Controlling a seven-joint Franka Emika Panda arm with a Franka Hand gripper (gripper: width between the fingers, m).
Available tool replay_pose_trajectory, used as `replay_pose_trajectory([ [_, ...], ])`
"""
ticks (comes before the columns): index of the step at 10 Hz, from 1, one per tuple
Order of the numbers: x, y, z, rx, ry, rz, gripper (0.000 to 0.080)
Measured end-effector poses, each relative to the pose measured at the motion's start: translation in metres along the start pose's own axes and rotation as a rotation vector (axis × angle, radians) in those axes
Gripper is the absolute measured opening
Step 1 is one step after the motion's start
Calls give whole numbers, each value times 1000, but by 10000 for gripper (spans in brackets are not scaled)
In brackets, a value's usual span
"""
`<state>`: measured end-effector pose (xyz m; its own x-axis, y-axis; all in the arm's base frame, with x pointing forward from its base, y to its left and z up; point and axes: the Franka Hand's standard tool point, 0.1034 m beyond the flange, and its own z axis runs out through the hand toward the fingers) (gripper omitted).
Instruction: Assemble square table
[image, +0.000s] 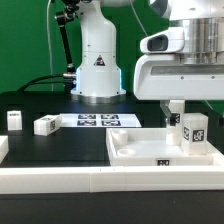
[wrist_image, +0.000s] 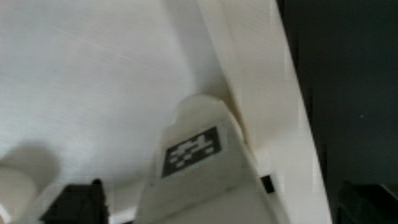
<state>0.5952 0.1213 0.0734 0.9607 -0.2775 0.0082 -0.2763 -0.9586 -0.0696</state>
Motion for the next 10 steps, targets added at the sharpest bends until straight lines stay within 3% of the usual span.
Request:
replay_pose_trajectory([
  [7, 2, 4, 0, -5, 1, -338, 621],
  [9, 2, 4, 0, -5, 1, -338, 325],
  [10, 2, 4, 0, -5, 1, -320, 288],
])
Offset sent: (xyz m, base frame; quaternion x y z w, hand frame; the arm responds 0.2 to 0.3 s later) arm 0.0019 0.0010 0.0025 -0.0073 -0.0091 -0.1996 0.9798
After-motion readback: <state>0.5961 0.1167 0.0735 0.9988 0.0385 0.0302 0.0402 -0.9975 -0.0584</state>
